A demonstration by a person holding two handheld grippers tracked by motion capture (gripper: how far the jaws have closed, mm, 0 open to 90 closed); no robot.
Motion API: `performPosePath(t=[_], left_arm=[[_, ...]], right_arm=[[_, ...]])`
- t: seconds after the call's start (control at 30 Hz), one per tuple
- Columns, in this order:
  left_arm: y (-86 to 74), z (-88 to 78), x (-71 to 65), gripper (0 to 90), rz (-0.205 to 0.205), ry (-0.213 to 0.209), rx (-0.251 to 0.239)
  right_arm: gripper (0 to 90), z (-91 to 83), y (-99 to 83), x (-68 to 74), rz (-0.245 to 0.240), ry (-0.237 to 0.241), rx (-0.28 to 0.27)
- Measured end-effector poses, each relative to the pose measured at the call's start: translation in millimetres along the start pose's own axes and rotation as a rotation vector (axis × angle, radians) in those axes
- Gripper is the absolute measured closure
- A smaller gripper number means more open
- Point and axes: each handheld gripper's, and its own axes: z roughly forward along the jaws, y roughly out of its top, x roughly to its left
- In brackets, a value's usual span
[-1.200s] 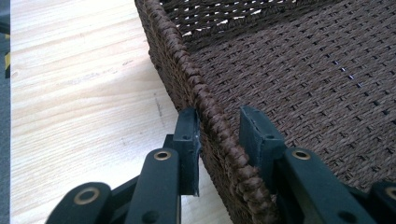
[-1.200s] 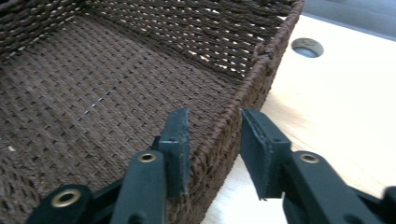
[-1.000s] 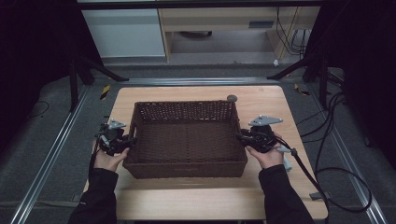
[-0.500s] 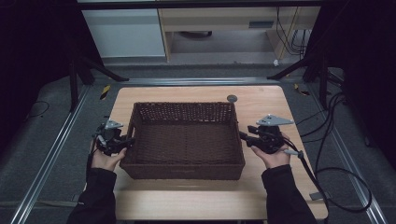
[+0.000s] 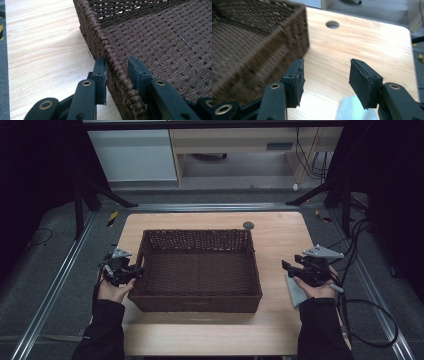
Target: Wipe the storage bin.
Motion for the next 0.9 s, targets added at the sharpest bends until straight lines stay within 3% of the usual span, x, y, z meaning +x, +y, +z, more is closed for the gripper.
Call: performPosePath(t=[0.2,0.43,0.67,0.9], left_arm=[[0.6,0.9,2.2,68.6,-0.014,-0.011,0.006],[2.3,1.7,4.1,69.1,-0.009,-0.013,0.012],[2.8,1.8,4.5,68.1,-0.015,-0.022,0.012],[2.3,1.5,6.3,59.5,-0.025,-0.016,0.015]], right_arm=[[44.2,-0.3,-19.0,-14.0,0.023,-0.049,0.052],[43.5,0.2,-43.0,-20.3,0.035,-0.068,0.107],[46.7,4.5,-65.2,-22.1,0.047,-0.059,0.165],[53.2,11.8,-79.8,-25.4,0.069,-0.049,0.212]])
